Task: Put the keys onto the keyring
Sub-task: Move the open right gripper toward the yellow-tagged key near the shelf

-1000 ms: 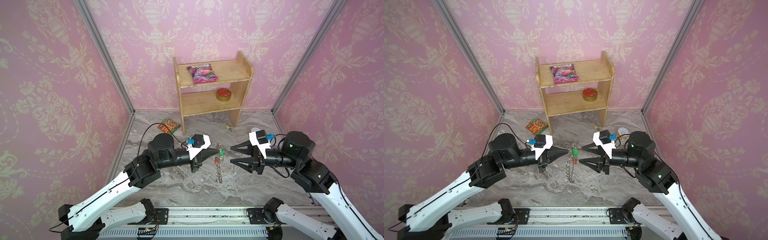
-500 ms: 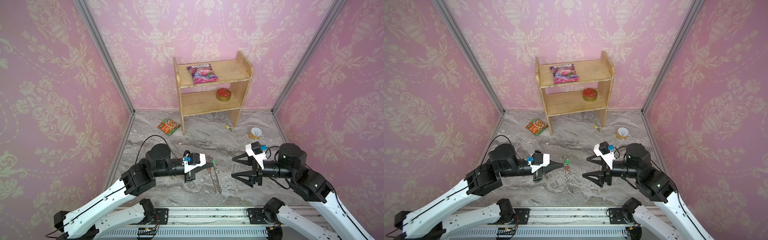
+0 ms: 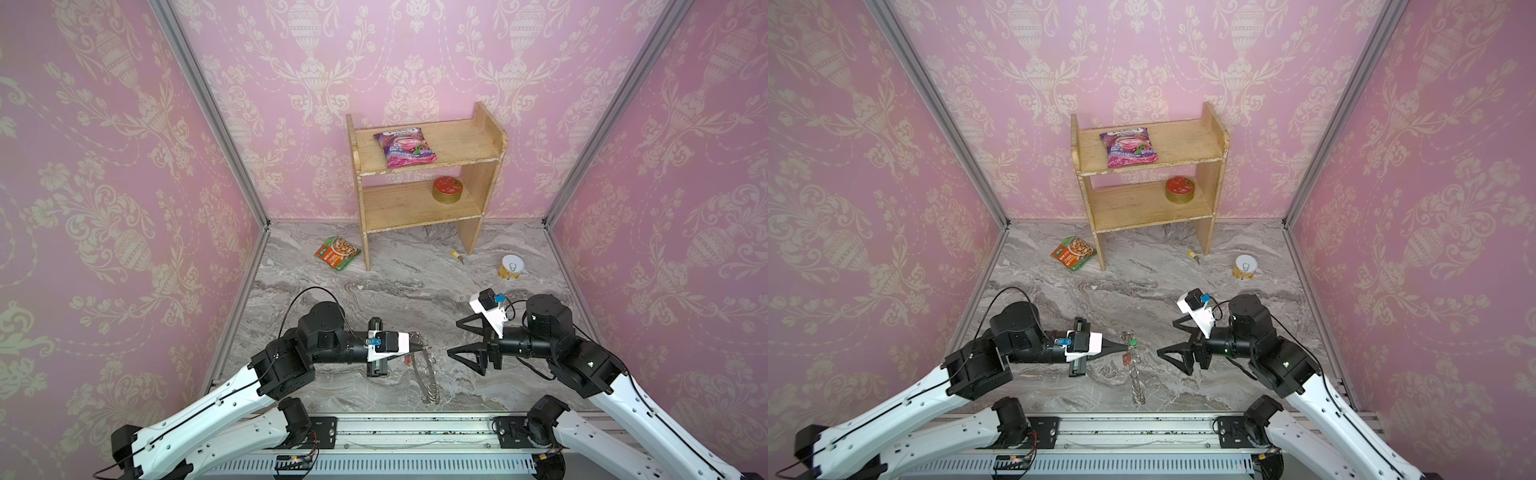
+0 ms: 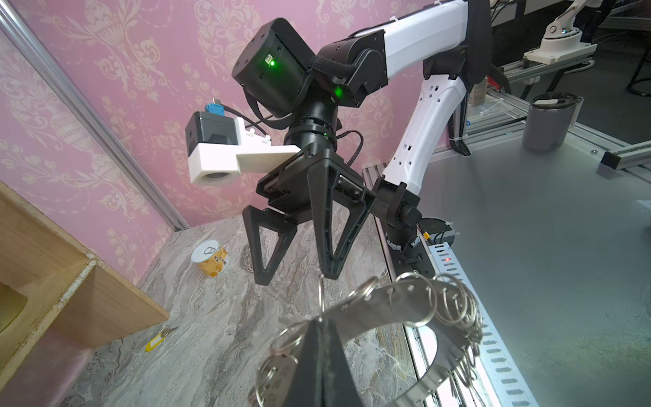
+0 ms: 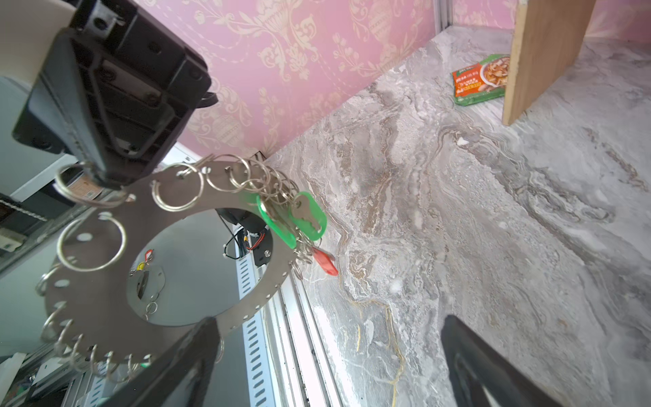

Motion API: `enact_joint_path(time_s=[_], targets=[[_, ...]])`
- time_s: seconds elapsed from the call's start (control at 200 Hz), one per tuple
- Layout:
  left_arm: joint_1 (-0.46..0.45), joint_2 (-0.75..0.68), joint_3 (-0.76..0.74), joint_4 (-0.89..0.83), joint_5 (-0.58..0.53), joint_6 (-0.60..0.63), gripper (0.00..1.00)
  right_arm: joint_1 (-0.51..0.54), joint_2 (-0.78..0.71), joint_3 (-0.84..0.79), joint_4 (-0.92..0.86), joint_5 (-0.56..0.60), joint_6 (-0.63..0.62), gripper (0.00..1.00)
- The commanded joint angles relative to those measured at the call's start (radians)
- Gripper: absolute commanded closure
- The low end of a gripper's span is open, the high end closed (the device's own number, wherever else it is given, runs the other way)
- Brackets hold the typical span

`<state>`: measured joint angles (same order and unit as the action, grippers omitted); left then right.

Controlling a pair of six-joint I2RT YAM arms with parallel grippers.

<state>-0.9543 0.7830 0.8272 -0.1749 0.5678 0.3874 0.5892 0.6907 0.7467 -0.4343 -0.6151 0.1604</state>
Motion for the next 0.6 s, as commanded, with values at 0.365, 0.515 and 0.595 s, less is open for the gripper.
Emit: enact_joint_path(time_s=[0.365, 0.515, 0.595], targets=[[0.028, 0.045, -0.165, 0.262, -0.062, -0.073, 1.0, 0.003, 0.258, 0.041, -0.071, 0.44, 0.148, 0.0], [0.112, 0.072, -0.192, 0.351, 0.03, -0.148, 1.0, -0.063, 0.444, 0.113, -0.032, 0.53, 0.153, 0.0], [0.136, 0.076, -0.198, 0.369, 0.054, -0.173, 1.0, -0.113, 0.579, 0.203, -0.043, 0.58, 0.149, 0.0]])
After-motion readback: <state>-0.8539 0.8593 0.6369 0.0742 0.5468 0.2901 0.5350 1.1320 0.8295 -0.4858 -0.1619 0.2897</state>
